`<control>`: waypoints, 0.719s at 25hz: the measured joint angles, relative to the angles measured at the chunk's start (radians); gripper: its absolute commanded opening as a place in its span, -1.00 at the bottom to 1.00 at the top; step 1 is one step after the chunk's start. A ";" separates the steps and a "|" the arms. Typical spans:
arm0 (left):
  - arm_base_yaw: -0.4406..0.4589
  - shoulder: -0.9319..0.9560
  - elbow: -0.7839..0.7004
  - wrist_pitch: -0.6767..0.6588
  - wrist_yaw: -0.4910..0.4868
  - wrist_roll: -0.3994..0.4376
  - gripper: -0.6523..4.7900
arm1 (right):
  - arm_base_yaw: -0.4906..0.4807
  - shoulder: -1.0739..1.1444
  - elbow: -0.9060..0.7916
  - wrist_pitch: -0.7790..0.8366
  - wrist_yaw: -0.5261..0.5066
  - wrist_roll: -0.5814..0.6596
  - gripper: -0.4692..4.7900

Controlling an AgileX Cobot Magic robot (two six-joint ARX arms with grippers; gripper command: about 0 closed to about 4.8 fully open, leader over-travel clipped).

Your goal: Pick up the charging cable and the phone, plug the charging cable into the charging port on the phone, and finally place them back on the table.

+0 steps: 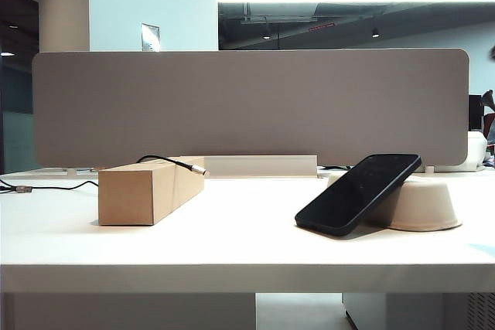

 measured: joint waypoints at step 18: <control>0.000 0.083 0.136 0.012 0.084 -0.052 -0.78 | 0.160 0.482 0.040 0.185 -0.010 0.087 -0.41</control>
